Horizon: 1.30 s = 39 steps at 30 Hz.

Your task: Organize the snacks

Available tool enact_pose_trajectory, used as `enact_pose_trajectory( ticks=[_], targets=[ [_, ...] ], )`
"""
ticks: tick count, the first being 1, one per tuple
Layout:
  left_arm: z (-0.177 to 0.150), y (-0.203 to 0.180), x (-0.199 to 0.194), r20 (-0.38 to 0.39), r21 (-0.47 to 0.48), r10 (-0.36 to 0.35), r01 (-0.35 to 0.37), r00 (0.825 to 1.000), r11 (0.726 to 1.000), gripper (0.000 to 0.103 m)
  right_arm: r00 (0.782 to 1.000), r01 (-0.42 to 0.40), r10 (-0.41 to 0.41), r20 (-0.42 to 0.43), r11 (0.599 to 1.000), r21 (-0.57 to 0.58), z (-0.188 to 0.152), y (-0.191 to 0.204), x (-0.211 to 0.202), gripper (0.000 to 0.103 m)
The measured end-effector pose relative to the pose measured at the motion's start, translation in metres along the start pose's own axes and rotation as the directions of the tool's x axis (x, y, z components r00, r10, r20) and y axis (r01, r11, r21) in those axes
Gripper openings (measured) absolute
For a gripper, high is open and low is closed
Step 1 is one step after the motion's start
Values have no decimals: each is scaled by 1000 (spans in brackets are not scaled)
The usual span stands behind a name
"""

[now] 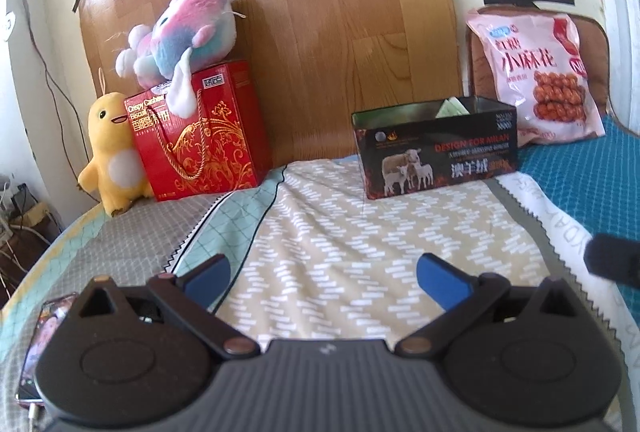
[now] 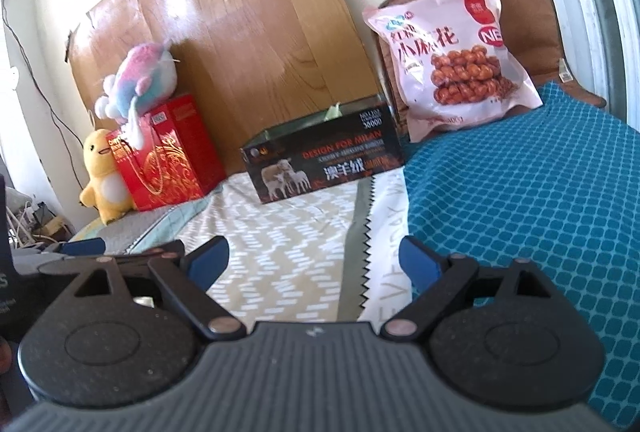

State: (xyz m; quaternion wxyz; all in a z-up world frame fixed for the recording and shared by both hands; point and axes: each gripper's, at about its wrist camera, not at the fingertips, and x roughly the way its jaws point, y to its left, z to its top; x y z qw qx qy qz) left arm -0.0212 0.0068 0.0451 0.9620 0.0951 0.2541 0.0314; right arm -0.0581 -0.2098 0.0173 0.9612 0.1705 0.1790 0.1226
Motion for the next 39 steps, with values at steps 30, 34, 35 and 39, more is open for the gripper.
enact_pose_trajectory(
  ticks=[30, 34, 35, 39],
  targets=[
    [-4, -6, 0, -98, -3, -6, 5, 995, 1000, 103, 1000, -1, 1, 8, 999, 52, 0, -11, -4, 94],
    [-4, -8, 1, -98, 6, -3, 4, 995, 1000, 103, 1000, -1, 1, 6, 998, 56, 0, -12, -4, 94],
    [-4, -8, 1, -99, 8, -1, 2, 995, 1000, 103, 1000, -1, 1, 6, 998, 57, -1, -12, -4, 94],
    [-5, -9, 3, -101, 12, 8, -6, 995, 1000, 103, 1000, 0, 0, 3, 998, 61, -1, -14, -3, 94]
  ],
)
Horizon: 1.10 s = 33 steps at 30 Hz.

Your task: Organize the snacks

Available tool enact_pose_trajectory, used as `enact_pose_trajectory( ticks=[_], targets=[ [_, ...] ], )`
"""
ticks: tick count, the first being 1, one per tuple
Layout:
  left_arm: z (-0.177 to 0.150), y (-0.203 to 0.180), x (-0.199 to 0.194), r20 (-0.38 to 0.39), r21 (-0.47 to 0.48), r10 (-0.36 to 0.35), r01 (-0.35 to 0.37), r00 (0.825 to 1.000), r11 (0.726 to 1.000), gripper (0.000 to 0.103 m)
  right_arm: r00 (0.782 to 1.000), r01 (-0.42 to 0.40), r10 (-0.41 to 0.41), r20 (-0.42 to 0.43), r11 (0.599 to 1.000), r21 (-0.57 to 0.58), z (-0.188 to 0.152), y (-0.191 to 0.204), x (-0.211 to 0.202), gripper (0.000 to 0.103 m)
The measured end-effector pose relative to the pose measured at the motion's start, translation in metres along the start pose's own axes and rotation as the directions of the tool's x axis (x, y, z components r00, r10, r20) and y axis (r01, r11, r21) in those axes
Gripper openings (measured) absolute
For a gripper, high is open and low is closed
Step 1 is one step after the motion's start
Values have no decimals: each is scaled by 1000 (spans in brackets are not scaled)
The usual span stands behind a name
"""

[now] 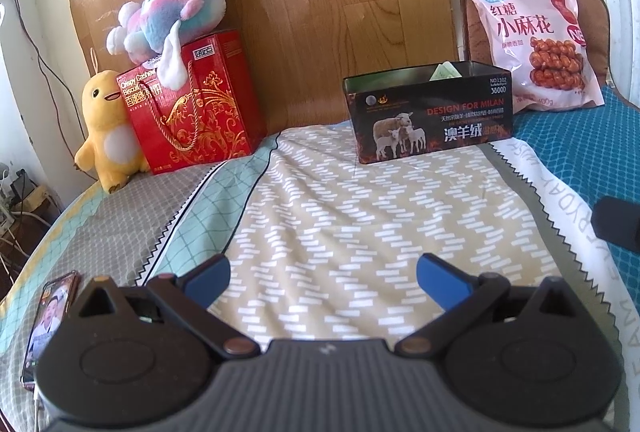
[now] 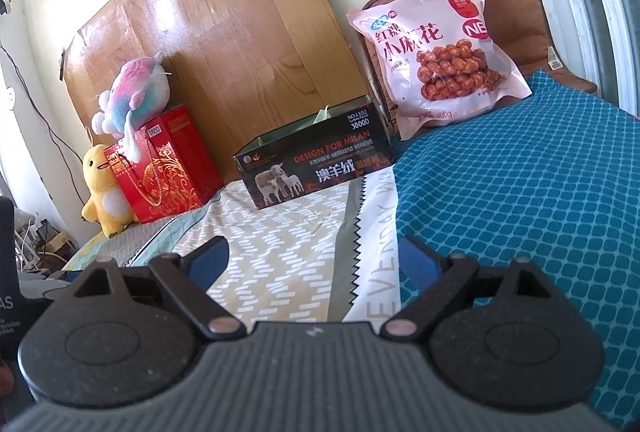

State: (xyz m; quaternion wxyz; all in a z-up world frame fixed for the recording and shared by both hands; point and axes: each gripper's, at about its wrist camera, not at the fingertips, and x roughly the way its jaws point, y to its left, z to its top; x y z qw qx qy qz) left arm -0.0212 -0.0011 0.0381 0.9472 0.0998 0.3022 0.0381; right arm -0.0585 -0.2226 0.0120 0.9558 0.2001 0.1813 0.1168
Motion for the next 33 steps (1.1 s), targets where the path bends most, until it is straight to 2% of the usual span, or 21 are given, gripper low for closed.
enact_pose_trajectory(
  ticks=[25, 33],
  targets=[
    [-2, -4, 10, -22, 6, 7, -7, 1000, 1000, 103, 1000, 4, -4, -16, 1000, 5, -5, -3, 7, 94],
    [3, 0, 12, -38, -16, -116, 115, 993, 993, 103, 1000, 6, -6, -12, 1000, -18, -1, -2, 7, 94]
  ],
)
